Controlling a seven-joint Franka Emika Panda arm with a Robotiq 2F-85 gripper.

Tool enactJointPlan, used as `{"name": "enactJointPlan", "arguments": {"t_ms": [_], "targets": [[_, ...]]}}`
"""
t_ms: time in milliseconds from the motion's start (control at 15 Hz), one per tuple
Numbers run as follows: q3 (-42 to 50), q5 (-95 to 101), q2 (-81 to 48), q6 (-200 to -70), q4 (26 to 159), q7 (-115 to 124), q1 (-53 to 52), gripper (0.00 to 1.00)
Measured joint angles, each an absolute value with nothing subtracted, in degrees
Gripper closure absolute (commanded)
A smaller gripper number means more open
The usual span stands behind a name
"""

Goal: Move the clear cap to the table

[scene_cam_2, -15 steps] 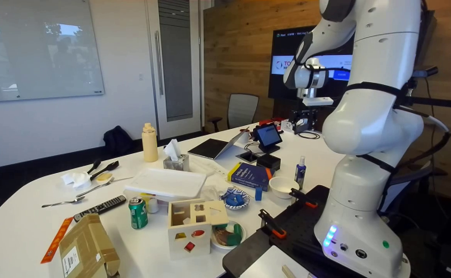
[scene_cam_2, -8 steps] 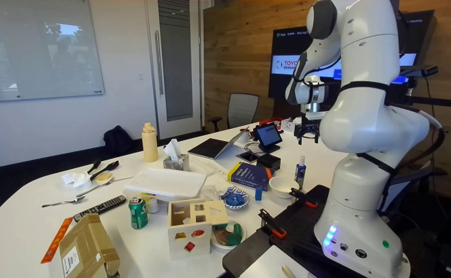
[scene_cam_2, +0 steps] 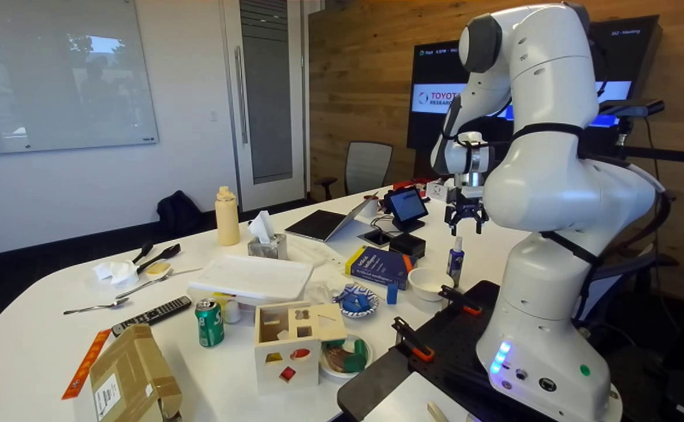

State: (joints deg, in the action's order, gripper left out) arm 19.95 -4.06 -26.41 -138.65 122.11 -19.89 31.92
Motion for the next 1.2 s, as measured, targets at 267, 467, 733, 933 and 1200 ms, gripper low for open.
{"name": "enactJointPlan", "arguments": {"t_ms": [267,467,733,933,1200], "targets": [[18.47,-4.07,-28.63,-141.80,122.07,-19.87,32.47,0.00],[17.28,-4.09,-30.13,-143.09,121.84,-19.86,33.13,0.11],[16.34,-4.09,-31.07,-143.54,121.27,-19.85,33.59,0.51],[15.88,-4.09,-31.07,-143.58,120.96,-19.85,33.99,0.73],[15.85,-4.09,-31.06,-143.63,120.70,-19.85,34.05,0.94]]}}
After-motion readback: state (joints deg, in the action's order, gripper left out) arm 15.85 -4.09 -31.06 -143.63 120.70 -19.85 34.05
